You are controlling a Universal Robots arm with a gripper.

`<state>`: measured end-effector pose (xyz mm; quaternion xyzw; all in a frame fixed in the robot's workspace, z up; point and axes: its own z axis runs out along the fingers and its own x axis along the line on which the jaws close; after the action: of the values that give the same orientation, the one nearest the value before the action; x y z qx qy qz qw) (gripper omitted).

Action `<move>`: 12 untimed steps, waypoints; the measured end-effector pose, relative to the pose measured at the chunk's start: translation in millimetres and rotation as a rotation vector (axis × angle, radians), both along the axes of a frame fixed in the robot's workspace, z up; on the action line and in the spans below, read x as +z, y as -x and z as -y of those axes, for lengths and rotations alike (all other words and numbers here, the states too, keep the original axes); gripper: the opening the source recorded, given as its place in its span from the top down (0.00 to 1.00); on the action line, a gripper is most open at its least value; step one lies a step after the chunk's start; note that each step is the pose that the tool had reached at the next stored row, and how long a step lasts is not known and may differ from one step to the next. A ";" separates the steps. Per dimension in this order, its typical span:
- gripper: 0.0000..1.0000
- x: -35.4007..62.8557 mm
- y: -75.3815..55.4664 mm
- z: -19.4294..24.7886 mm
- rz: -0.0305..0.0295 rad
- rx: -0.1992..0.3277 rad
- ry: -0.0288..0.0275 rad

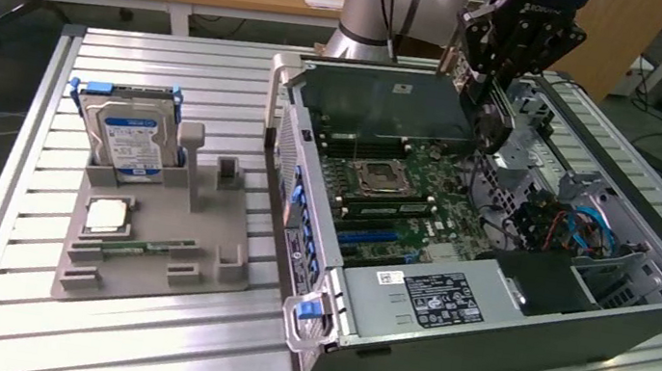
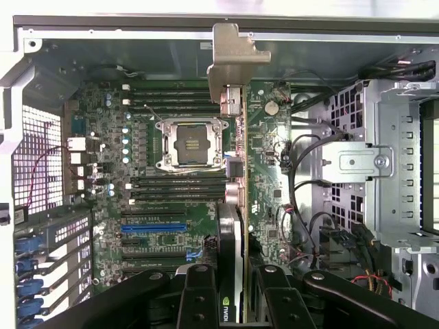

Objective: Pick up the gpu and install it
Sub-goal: 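Pick up the gpu and move the gpu toward the slot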

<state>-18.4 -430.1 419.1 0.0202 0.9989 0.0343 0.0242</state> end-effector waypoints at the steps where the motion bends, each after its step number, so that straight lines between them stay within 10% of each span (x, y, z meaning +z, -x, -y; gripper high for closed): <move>1: 0.73 0.0 0.0 0.0 0.0000 0.000 0.0000; 12: 0.73 0.0 0.0 0.0 0.0000 0.000 -0.0002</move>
<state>-18.4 -430.1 419.1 0.0202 0.9989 0.0344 0.0242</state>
